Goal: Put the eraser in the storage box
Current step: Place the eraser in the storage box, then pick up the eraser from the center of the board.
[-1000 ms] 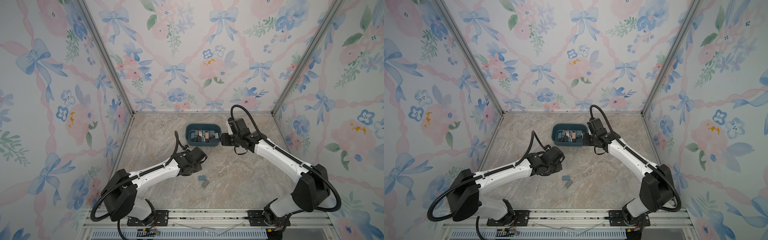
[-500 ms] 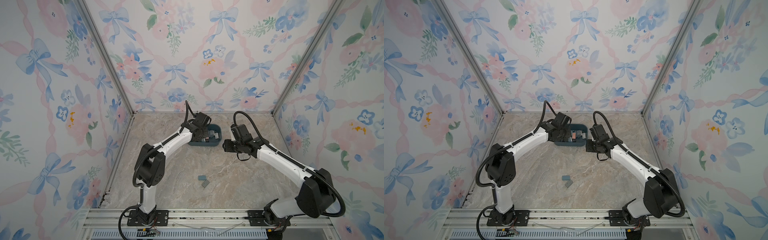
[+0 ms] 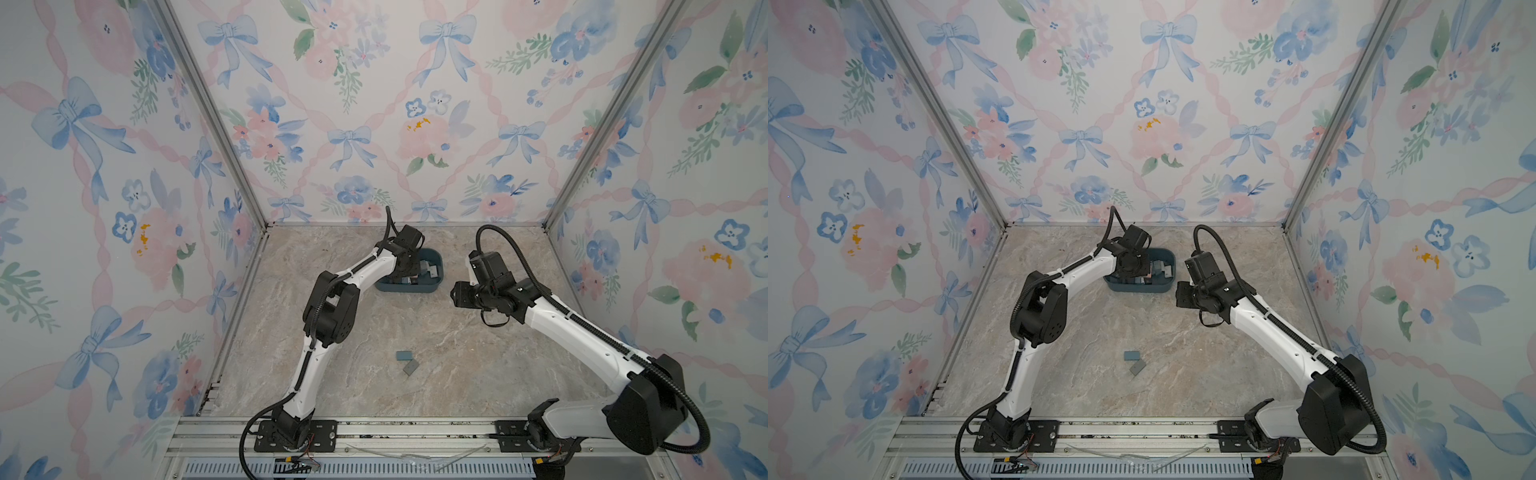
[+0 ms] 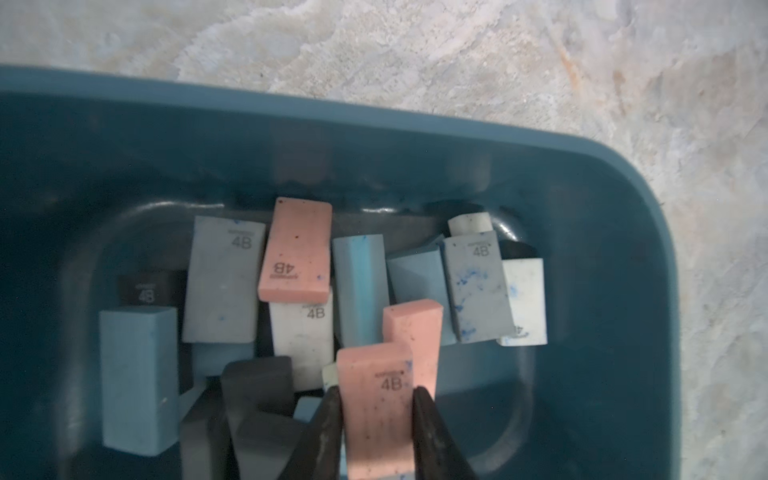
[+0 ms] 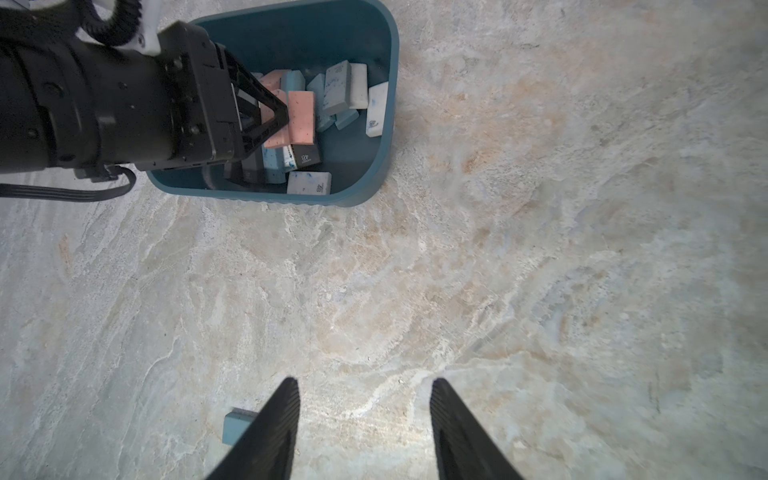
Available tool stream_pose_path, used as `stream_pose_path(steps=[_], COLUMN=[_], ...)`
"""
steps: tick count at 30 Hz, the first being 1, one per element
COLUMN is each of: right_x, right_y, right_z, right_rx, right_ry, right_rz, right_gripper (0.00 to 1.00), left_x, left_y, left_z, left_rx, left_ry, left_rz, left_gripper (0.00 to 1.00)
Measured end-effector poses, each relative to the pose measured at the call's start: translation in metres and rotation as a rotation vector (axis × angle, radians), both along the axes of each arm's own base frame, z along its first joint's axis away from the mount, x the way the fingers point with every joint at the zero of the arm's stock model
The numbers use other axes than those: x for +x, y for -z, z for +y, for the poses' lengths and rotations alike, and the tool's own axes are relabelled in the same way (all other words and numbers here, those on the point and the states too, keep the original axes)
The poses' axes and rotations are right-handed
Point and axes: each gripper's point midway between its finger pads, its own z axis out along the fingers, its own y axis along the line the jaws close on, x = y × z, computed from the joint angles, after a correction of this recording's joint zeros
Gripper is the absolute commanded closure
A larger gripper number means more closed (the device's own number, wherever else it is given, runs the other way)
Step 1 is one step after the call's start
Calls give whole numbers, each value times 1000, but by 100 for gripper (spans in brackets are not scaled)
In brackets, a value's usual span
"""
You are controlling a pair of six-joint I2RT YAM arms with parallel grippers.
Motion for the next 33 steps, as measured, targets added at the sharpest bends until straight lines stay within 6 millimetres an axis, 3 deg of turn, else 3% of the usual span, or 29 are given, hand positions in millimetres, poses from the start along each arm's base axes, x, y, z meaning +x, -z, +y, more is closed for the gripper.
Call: stream_pose_path(steps=[5, 8, 13, 17, 21, 26, 33], right_x=[-17, -32, -64, -92, -115, -134, -150], right_y=[8, 13, 26, 46, 70, 94, 127], right_z=[13, 28, 55, 75, 87, 97, 103], right_rx=[-20, -26, -36, -59, -100, -151, -241], right_ry=[-40, -88, -172, -234, -274, -304, -329], right_rz=[27, 44, 88, 141, 202, 261, 338], right_gripper=[40, 39, 35, 30, 27, 24, 20], left_x=[0, -6, -19, -36, -59, -85, -107], left_y=[-4, -17, -63, -105, -134, -148, -153], left_z=[1, 7, 23, 45, 71, 96, 118], left_rx=[5, 10, 5, 9, 22, 37, 53], left_ry=[8, 7, -15, -48, -83, -114, -144], left_rz=[-11, -22, -88, -162, -219, -250, -268], left_gripper=[42, 38, 38, 38, 38, 38, 38])
